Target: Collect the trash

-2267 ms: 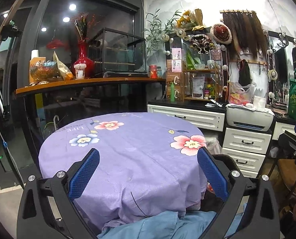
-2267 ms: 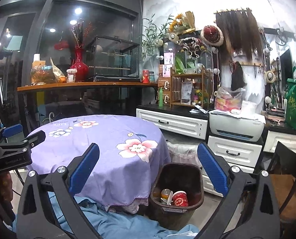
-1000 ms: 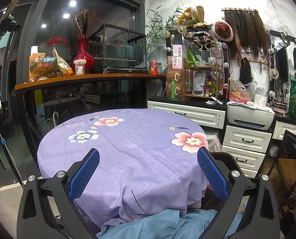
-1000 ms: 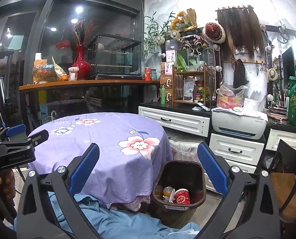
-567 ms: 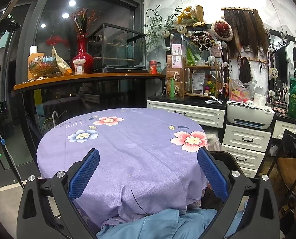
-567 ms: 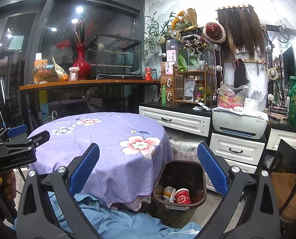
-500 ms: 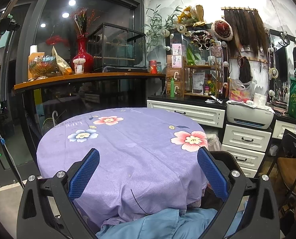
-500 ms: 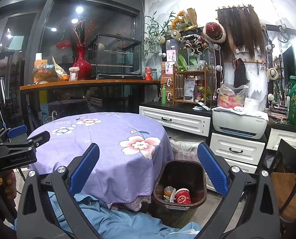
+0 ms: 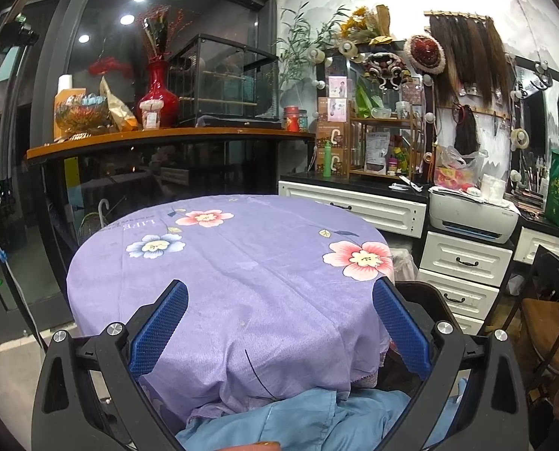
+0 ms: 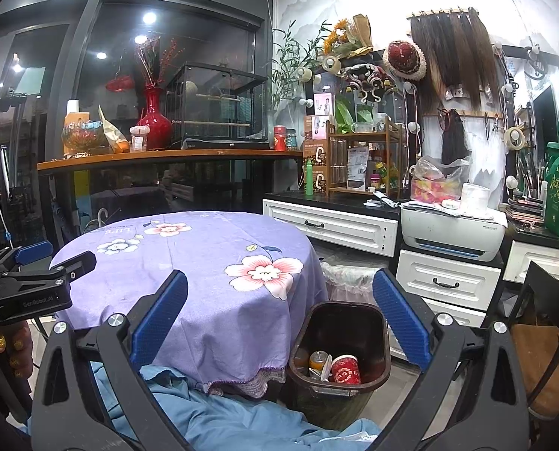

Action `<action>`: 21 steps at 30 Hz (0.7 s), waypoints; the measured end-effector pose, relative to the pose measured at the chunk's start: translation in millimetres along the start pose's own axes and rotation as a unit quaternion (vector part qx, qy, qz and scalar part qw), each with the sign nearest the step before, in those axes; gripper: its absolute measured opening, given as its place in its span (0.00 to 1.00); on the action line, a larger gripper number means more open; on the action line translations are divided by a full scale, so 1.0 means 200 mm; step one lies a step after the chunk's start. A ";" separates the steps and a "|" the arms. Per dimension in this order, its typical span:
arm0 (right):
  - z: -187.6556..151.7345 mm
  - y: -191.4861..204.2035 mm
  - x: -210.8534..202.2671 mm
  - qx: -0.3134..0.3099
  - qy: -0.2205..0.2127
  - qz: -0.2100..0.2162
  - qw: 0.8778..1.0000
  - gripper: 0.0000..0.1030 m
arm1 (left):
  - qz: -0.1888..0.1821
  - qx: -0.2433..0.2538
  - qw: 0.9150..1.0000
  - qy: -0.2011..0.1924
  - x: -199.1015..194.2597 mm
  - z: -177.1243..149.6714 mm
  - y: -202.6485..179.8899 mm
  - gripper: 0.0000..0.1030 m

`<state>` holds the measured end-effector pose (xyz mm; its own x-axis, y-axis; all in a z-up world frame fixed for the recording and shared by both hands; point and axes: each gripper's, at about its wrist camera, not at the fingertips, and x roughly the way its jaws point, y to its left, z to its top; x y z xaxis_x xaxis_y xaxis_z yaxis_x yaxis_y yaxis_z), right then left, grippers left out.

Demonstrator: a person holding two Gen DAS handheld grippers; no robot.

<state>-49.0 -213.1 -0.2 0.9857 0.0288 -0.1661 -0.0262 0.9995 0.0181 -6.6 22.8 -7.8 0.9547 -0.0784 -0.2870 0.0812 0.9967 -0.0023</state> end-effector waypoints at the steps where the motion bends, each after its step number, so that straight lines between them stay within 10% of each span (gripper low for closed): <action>1: 0.00 0.00 0.00 0.000 0.000 0.000 1.000 0.94 | 0.002 -0.002 1.000 0.002 0.00 0.00 0.00 0.95; 21: -0.03 0.00 0.02 0.001 0.004 0.002 1.000 0.94 | 0.004 0.002 1.000 0.013 0.01 0.01 0.01 0.95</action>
<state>-45.7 -211.9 -7.1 0.9843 0.0331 -0.1735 -0.0300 0.9993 0.0204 -3.8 24.1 -7.3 0.9475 -0.0689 -0.3122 0.0736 0.9973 0.0033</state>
